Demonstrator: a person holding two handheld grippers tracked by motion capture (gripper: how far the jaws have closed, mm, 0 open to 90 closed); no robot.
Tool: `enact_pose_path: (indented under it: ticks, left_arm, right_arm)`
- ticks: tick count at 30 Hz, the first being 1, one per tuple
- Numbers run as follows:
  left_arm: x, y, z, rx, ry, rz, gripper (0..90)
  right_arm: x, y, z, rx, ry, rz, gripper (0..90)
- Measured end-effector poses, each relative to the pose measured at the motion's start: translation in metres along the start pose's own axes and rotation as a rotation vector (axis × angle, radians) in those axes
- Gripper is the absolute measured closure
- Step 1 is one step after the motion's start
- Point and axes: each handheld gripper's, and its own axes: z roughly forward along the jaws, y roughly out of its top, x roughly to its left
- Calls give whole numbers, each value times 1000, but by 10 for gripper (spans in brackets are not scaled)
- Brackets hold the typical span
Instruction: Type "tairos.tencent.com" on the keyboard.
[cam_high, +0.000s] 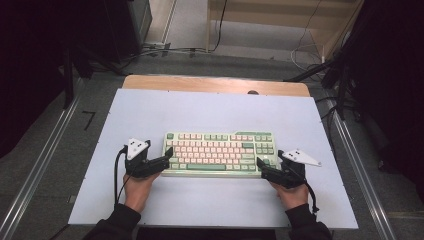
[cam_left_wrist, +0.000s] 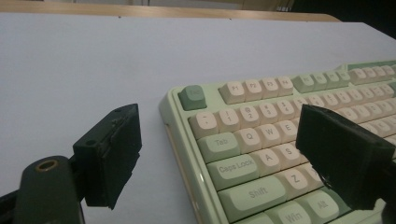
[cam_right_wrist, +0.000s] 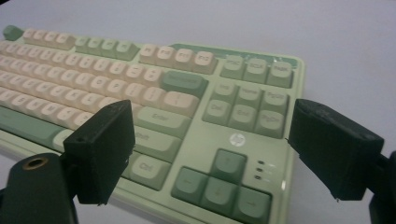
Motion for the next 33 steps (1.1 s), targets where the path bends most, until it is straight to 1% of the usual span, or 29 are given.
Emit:
enact_pose_path:
  ticks: [2, 5, 7, 9, 11, 15, 16, 19, 20, 21, 22, 24, 25, 28, 31, 33]
  left_arm:
    - [-2, 1, 1, 1, -4, 5, 156]
    - [-4, 3, 4, 1, -9, 9, 160]
    - [-6, 3, 6, -2, -5, 10, 179]
    - [-7, 4, 7, 1, -4, 19, 203]
    - [-9, 4, 8, -3, -11, 24, 244]
    - [-11, 5, 8, -14, -42, 33, 380]
    - [-11, 4, 9, -17, -51, 38, 431]
    - [-13, 4, 11, -20, -84, 53, 600]
    - [-14, 4, 12, -17, -88, 57, 662]
    - [-14, 4, 12, -8, -94, 59, 692]
    - [-15, 5, 14, -3, -106, 62, 779]
    - [-17, 6, 15, -1, -118, 73, 871]
    - [-18, 7, 16, 3, -125, 78, 900]
    - [-23, 9, 21, 15, -153, 93, 900]
    - [-28, 10, 28, 32, -170, 102, 900]
    - [-33, 11, 33, 42, -181, 100, 900]
  right_arm:
    - [4, 1, 2, -5, 15, -6, 155]
    - [9, 3, 4, -13, 20, -13, 208]
    - [11, 5, 5, -16, 34, -6, 247]
    - [13, 6, 6, -22, 46, -6, 316]
    - [15, 6, 7, -26, 58, -20, 408]
    - [20, 5, 9, -32, 78, -75, 642]
    - [21, 4, 10, -31, 80, -86, 708]
    - [23, 5, 12, -24, 76, -95, 854]
    - [23, 5, 12, -22, 73, -97, 876]
    - [23, 5, 13, -20, 76, -94, 877]
    - [22, 6, 13, -21, 82, -89, 877]
    - [21, 6, 14, -22, 85, -87, 878]
    - [21, 6, 14, -21, 85, -83, 878]
    - [21, 6, 14, -21, 82, -82, 878]
    - [22, 5, 14, -17, 79, -84, 878]
    - [22, 5, 14, -16, 78, -82, 877]
